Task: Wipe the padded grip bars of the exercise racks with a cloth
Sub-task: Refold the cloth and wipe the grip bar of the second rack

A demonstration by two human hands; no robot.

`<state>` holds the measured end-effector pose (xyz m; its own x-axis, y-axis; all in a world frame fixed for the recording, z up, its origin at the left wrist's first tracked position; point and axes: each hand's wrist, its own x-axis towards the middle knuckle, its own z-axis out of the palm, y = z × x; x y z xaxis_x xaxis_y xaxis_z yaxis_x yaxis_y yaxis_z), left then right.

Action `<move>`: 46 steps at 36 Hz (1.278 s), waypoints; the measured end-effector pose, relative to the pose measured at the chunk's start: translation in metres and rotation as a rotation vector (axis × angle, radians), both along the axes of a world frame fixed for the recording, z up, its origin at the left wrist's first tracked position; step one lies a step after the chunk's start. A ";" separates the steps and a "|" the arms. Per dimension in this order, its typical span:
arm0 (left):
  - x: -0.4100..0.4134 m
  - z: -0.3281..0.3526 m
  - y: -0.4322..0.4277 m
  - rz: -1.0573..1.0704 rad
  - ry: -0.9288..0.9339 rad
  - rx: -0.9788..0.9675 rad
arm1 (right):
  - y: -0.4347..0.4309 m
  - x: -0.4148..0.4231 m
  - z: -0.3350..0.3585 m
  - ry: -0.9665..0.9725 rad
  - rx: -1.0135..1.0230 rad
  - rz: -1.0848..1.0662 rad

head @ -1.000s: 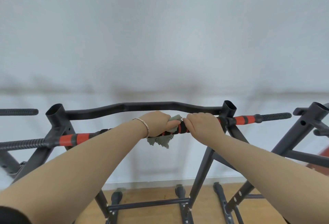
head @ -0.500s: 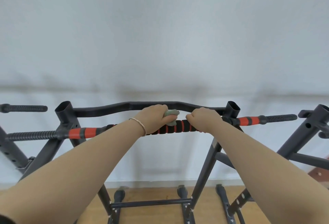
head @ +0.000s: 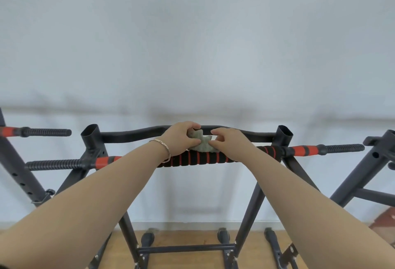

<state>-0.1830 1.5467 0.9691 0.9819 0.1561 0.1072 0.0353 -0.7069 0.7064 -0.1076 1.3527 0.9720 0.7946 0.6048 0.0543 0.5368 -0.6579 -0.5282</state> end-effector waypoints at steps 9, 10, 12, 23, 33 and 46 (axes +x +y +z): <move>-0.013 0.002 0.003 0.044 -0.074 -0.358 | 0.003 -0.008 0.003 0.066 -0.010 -0.021; -0.015 0.001 0.003 0.049 -0.077 -0.372 | 0.003 -0.008 0.003 0.062 -0.035 -0.017; -0.018 0.000 0.003 0.055 -0.093 -0.375 | 0.004 -0.009 0.003 0.057 -0.121 0.017; -0.020 -0.003 0.008 0.103 -0.025 -0.190 | -0.001 -0.006 0.004 0.118 0.093 0.015; -0.024 0.010 0.015 0.160 -0.016 -0.219 | -0.005 -0.002 0.011 0.236 0.574 -0.125; -0.046 0.057 0.016 -0.055 -0.046 -0.463 | -0.012 -0.009 0.055 0.424 0.951 -0.010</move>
<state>-0.2291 1.5628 1.0258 0.9859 0.1457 0.0822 -0.0322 -0.3164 0.9481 -0.1162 1.3409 1.0272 0.8646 0.4514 0.2206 0.1832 0.1255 -0.9750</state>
